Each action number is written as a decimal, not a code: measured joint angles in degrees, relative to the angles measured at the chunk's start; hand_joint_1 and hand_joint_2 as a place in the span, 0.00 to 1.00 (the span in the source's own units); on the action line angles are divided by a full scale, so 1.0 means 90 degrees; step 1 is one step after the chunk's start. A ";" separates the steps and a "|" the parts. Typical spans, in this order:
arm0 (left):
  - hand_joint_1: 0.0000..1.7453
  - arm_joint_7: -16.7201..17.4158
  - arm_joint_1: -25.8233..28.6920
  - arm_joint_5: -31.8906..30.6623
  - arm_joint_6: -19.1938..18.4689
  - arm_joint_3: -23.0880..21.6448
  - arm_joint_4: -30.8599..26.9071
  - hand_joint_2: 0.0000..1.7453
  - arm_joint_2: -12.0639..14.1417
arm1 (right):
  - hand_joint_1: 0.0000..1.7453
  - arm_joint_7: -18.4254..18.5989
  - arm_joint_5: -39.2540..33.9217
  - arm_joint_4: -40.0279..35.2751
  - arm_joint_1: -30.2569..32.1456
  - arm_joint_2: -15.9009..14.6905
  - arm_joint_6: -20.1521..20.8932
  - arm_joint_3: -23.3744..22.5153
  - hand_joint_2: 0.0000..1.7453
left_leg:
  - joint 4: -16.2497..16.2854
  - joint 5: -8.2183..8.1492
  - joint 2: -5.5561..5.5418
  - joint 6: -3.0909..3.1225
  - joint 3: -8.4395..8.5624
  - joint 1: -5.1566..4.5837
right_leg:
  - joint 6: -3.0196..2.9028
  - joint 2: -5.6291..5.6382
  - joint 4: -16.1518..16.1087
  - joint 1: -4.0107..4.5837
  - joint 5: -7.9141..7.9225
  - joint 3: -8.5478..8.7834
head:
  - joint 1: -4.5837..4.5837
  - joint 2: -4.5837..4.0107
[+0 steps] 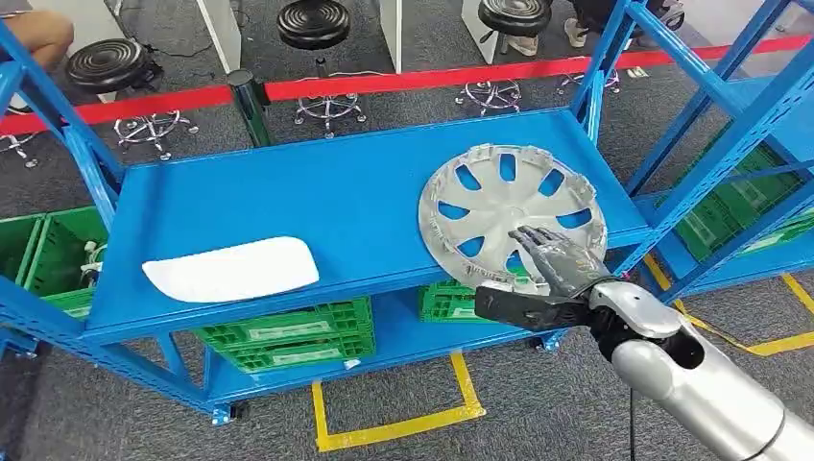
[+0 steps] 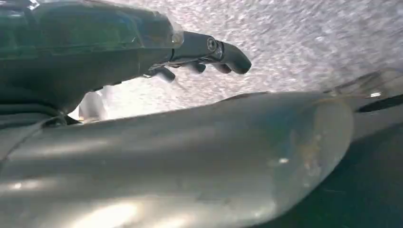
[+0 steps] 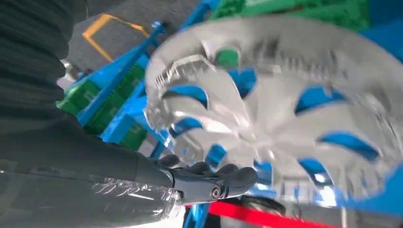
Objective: Take the parts from the cabinet and place them on the table.
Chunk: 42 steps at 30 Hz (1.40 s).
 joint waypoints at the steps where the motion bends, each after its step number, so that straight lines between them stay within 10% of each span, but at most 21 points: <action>1: 0.00 0.0078 0.0000 0.0000 -0.0022 -0.0027 0.0000 0.00 0.0041 | 0.00 0.0071 0.0034 -0.0029 0.0008 -0.0002 0.0069 0.0047 1.00 | 0.0000 0.0000 0.0001 0.0000 -0.0001 0.0000 | 0.0000 0.0003 0.0000 0.0000 0.0000 -0.0001 | 0.0000 0.0000; 21: 0.00 0.0185 -0.0004 0.0270 0.0036 -0.0034 0.0015 0.00 0.0481 | 0.00 0.0287 -0.0087 -0.0804 -0.0387 -0.0153 0.0093 0.0190 1.00 | -0.0003 0.0000 -0.0037 -0.0001 0.0003 -0.0002 | 0.0000 0.0002 -0.0002 -0.0002 0.0000 0.0000 | 0.0000 0.0000; 32: 0.00 0.0253 0.0028 0.0197 -0.0299 -0.0034 0.0015 0.00 0.0058 | 0.00 0.0904 -0.0884 -0.1385 0.0617 -0.1324 0.0404 -0.0661 1.00 | 0.0001 -0.0001 -0.0188 0.0001 -0.0006 -0.0004 | 0.0031 -0.0079 -0.0025 -0.0005 -0.0020 0.0029 | 0.0002 0.0000; 42: 0.00 0.0231 0.0025 0.0097 -0.0338 -0.0073 0.0015 0.00 -0.0073 | 0.00 0.0906 -0.0544 -0.1350 0.1348 -0.1375 0.0534 -0.0981 1.00 | -0.0005 -0.0005 -0.0096 0.0007 -0.0003 -0.0003 | 0.0035 -0.0065 -0.0024 -0.0004 -0.0023 0.0025 | 0.0002 0.0000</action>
